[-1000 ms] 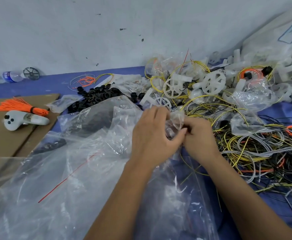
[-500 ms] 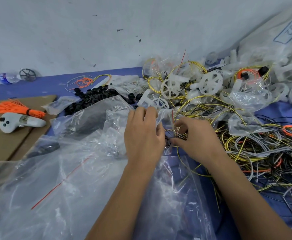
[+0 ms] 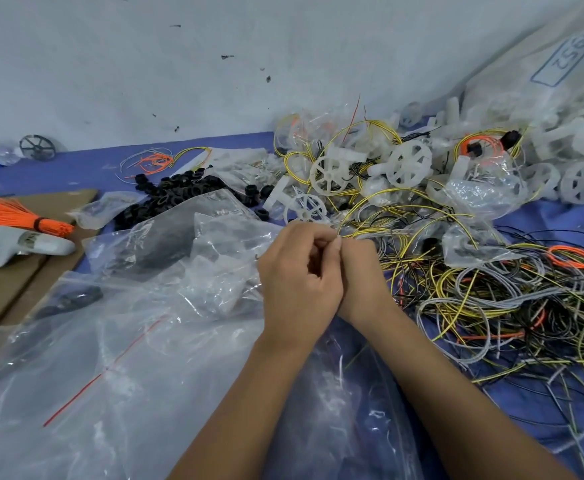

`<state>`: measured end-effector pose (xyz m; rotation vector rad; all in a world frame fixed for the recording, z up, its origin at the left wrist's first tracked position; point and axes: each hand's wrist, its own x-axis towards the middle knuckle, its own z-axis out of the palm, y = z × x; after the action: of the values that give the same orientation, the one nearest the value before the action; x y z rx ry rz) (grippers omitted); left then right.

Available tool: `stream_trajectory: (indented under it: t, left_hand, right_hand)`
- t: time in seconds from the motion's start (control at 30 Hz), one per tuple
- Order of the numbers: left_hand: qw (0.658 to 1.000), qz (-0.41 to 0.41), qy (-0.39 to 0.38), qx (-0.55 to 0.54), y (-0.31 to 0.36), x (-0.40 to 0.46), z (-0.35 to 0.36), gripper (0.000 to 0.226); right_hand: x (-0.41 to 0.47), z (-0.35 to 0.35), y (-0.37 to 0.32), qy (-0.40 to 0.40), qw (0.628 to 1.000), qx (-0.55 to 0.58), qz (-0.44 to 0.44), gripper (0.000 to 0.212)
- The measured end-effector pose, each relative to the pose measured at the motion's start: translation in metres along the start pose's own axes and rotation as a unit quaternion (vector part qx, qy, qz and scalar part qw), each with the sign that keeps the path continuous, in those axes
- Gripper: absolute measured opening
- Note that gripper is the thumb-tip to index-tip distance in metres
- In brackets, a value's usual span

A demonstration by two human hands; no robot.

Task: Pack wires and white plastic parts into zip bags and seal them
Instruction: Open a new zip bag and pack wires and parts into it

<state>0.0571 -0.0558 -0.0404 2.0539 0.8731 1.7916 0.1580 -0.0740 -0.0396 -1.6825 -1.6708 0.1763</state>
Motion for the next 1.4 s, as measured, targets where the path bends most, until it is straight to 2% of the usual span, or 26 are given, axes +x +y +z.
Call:
stream_trajectory:
  t: [0.13, 0.27, 0.33, 0.4, 0.5, 0.53, 0.6, 0.67, 0.83, 1.0, 1.1, 1.17, 1.2, 1.27, 1.4]
  left_hand:
    - [0.998, -0.053, 0.041, -0.021, -0.010, 0.001, 0.000, 0.009]
    - [0.995, -0.090, 0.005, 0.050, -0.019, 0.000, 0.001, 0.011]
    - [0.990, -0.117, -0.022, 0.074, -0.025, 0.000, 0.001, 0.015]
    - [0.985, -0.145, -0.045, 0.081, -0.029, 0.000, 0.001, 0.016]
    - [0.980, -0.171, -0.046, 0.092, -0.031, 0.001, 0.000, 0.015]
    - [0.980, -0.175, -0.040, 0.090, -0.031, 0.001, 0.000, 0.015]
    - [0.980, -0.184, -0.026, 0.075, -0.030, 0.001, 0.000, 0.016]
    - [0.980, -0.188, -0.010, 0.059, -0.030, 0.001, -0.001, 0.015]
    - [0.981, -0.189, 0.013, 0.031, -0.028, 0.003, -0.002, 0.013]
    - [0.982, -0.190, 0.007, 0.016, -0.028, 0.002, -0.002, 0.013]
    - [0.983, -0.185, 0.012, -0.004, -0.028, 0.002, -0.002, 0.014]
    - [0.985, -0.173, 0.008, -0.014, -0.026, 0.003, -0.003, 0.014]
    - [0.986, -0.165, 0.004, -0.017, -0.025, 0.003, -0.003, 0.014]
    - [0.989, -0.144, -0.005, -0.026, -0.021, 0.004, -0.003, 0.015]
    - [0.995, -0.095, -0.020, -0.028, -0.018, 0.004, -0.004, 0.011]
  right_hand:
    - [0.002, 0.005, 0.001, -0.054, 0.998, 0.001, -0.011, 0.012]
    - [-0.001, 0.003, 0.009, -0.070, 0.996, 0.059, -0.017, 0.020]
    - [-0.002, -0.001, 0.014, -0.055, 0.995, 0.078, -0.007, 0.031]
    - [-0.003, -0.008, 0.020, -0.009, 0.995, 0.098, 0.017, 0.029]
    - [-0.004, -0.020, 0.034, 0.094, 0.995, -0.025, 0.031, 0.021]
    - [-0.004, -0.023, 0.037, 0.100, 0.990, -0.085, 0.044, 0.022]
    - [-0.005, -0.025, 0.042, 0.061, 0.980, -0.172, 0.085, 0.029]
    - [-0.005, -0.024, 0.043, 0.019, 0.974, -0.188, 0.121, 0.033]
    - [-0.005, -0.028, 0.040, 0.055, 0.977, -0.162, 0.130, 0.020]
    - [-0.002, -0.025, 0.044, 0.031, 0.969, -0.187, 0.157, 0.014]
    - [-0.003, -0.025, 0.041, 0.130, 0.974, -0.127, 0.132, 0.019]
    - [-0.003, -0.025, 0.032, 0.192, 0.977, -0.049, 0.080, 0.022]
    - [-0.003, -0.023, 0.026, 0.198, 0.979, -0.010, 0.049, 0.022]
    - [-0.004, -0.015, 0.015, 0.166, 0.985, 0.048, -0.002, 0.024]
    - [-0.007, -0.001, 0.007, 0.039, 0.984, 0.167, -0.037, 0.027]
